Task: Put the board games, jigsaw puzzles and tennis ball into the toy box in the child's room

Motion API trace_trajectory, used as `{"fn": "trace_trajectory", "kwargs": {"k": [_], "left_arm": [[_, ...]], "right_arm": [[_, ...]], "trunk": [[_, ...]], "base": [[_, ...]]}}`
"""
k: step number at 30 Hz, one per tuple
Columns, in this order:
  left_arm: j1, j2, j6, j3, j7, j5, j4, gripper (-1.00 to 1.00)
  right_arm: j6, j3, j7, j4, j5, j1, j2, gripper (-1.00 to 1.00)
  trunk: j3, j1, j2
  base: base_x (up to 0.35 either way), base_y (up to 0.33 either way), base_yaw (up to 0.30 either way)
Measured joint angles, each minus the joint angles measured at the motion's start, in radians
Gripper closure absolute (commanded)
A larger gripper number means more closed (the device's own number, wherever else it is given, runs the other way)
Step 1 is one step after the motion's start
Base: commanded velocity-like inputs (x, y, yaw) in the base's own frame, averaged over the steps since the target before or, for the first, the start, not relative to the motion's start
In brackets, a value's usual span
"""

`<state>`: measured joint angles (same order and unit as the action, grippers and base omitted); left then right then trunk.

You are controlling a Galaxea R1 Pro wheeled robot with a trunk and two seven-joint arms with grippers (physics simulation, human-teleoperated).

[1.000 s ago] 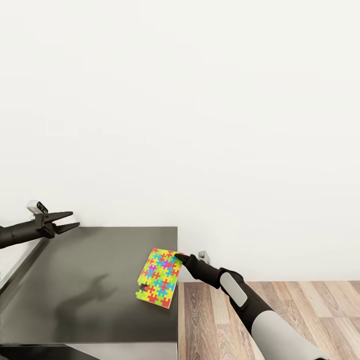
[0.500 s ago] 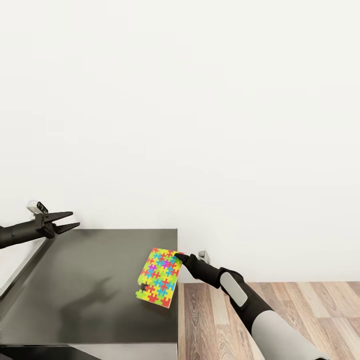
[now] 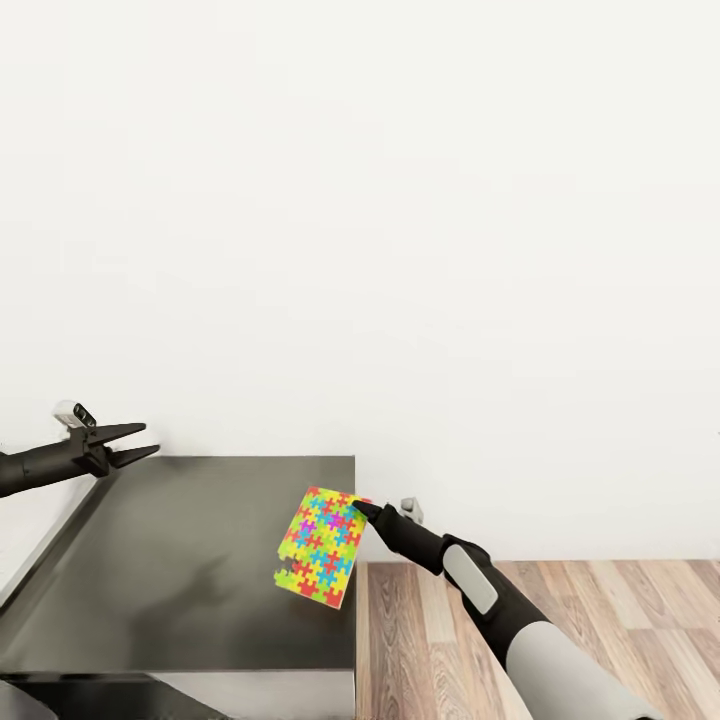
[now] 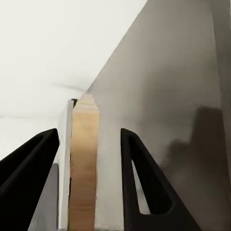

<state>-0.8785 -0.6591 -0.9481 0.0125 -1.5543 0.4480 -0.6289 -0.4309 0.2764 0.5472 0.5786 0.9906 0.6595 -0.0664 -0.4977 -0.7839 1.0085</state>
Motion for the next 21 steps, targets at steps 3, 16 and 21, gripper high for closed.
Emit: {"fn": "trace_trajectory", "kwargs": {"k": [3, 16, 21], "left_arm": [[0.000, 0.000, 0.000, 0.000, 0.000, 0.000, 0.000, -1.00], [0.000, 0.000, 0.000, 0.000, 0.000, 0.000, 0.000, -1.00], [0.000, 0.000, 0.000, 0.000, 0.000, 0.000, 0.000, -1.00]], "right_arm": [[0.003, 0.000, 0.004, 0.000, 0.000, 0.000, 0.000, 1.00], [0.005, 0.000, 0.005, 0.000, 0.000, -0.004, 0.000, 1.00], [0.005, 0.000, 0.005, 0.000, 0.000, -0.004, 0.000, 1.00]], "trunk": [[0.009, 0.011, -0.021], [0.050, 0.062, -0.112], [0.066, 0.081, -0.147]], "base": [[-0.224, 0.000, 0.000], [-0.031, 0.000, 0.000], [0.000, 0.000, 0.000]]}}
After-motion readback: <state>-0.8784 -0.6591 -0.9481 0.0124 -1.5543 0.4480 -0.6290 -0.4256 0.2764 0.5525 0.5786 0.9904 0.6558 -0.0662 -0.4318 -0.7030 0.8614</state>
